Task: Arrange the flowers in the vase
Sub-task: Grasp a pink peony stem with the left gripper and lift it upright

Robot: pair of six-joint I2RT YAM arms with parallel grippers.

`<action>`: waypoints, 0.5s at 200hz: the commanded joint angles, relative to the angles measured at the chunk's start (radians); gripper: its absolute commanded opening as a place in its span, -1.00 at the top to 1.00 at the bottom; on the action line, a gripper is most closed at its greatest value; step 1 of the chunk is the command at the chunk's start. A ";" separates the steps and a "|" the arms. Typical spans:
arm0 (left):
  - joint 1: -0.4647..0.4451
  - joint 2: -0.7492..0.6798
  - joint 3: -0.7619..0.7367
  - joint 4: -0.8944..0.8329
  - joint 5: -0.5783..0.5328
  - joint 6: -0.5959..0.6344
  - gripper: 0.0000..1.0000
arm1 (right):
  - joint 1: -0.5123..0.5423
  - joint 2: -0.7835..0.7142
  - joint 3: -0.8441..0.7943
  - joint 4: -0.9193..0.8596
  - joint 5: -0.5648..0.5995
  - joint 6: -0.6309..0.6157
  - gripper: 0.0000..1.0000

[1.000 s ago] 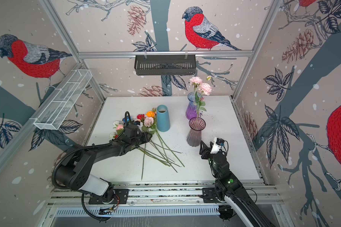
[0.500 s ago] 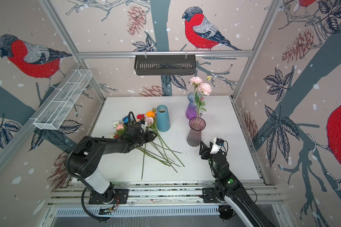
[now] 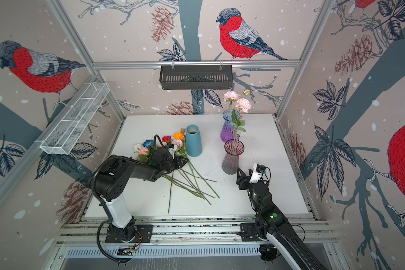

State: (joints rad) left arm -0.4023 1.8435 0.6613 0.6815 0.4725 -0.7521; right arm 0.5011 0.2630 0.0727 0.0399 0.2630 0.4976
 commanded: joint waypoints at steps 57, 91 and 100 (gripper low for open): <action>0.006 -0.041 -0.014 0.105 0.038 -0.032 1.00 | 0.007 0.001 -0.002 0.041 -0.002 -0.010 -0.28; 0.028 -0.132 -0.057 0.114 0.028 -0.038 1.00 | 0.015 0.001 -0.001 0.043 0.007 -0.011 -0.27; 0.037 -0.166 -0.069 0.105 0.024 -0.038 1.00 | 0.018 0.001 -0.001 0.043 0.010 -0.011 -0.26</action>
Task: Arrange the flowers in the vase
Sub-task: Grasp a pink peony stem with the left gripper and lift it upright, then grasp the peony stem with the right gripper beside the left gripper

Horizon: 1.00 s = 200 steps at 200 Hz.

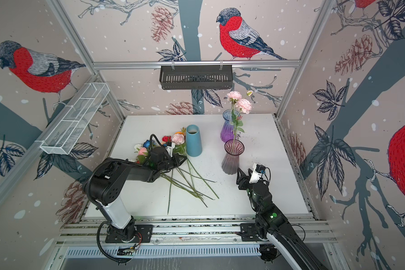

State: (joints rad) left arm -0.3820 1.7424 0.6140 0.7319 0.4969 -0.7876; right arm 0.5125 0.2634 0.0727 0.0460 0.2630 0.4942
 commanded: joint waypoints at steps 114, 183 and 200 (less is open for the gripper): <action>0.013 -0.848 -0.057 -0.406 -0.190 0.217 1.00 | 0.090 0.002 0.084 -0.045 0.003 -0.012 -0.23; -0.225 -0.981 -0.017 -0.349 -0.099 0.320 1.00 | 0.381 0.210 0.430 -0.051 -0.288 -0.164 -0.21; -0.291 -0.960 -0.001 -0.324 -0.062 0.356 1.00 | 0.470 0.299 0.515 -0.053 -0.337 -0.184 -0.21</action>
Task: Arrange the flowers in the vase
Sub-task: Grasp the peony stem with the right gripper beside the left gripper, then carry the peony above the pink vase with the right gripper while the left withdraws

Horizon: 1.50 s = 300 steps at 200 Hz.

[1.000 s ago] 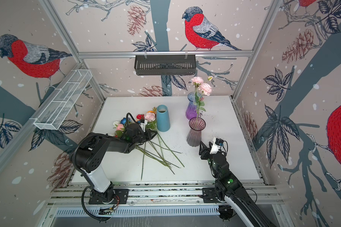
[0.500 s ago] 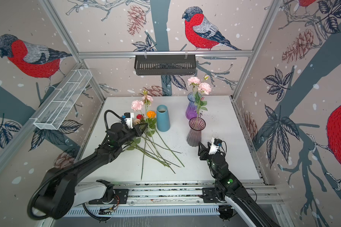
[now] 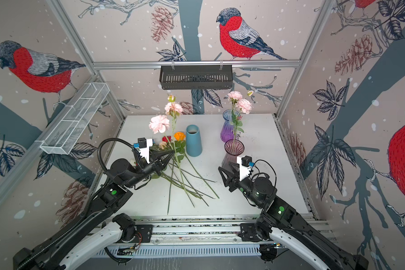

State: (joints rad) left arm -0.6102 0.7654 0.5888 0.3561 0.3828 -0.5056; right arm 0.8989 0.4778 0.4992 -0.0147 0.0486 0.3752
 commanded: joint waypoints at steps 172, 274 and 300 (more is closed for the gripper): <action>-0.201 0.077 0.005 0.251 0.173 0.091 1.00 | 0.327 0.374 0.306 0.021 0.090 -0.129 0.21; -0.203 0.035 0.077 0.045 0.073 0.145 -0.55 | 0.312 0.452 0.392 0.004 0.145 -0.162 0.97; -0.203 -0.031 0.170 -0.284 -0.161 0.221 -0.59 | 0.286 0.420 0.428 -0.027 0.236 -0.220 0.99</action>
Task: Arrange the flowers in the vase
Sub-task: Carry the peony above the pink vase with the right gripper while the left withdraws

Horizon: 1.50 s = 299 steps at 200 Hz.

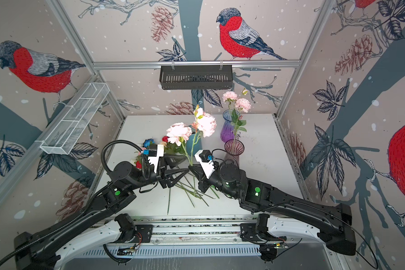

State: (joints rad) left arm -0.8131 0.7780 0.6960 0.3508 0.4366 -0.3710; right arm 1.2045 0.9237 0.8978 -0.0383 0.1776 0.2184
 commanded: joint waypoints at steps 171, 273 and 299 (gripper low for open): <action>0.012 -0.527 -0.035 -0.686 -0.506 0.076 -0.57 | -0.516 -0.120 -0.008 0.126 0.261 -0.112 0.99; 0.124 -0.519 -0.055 -0.643 -0.396 0.074 -0.59 | -0.543 -0.116 -0.086 0.232 0.253 -0.125 0.98; 0.126 -0.520 -0.055 -0.644 -0.395 0.074 -0.60 | -0.545 -0.131 -0.077 0.242 0.253 -0.128 0.97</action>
State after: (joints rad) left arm -0.6907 0.2573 0.6415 -0.3359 0.0265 -0.2993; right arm 0.6601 0.8040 0.8131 0.1413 0.4263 0.0910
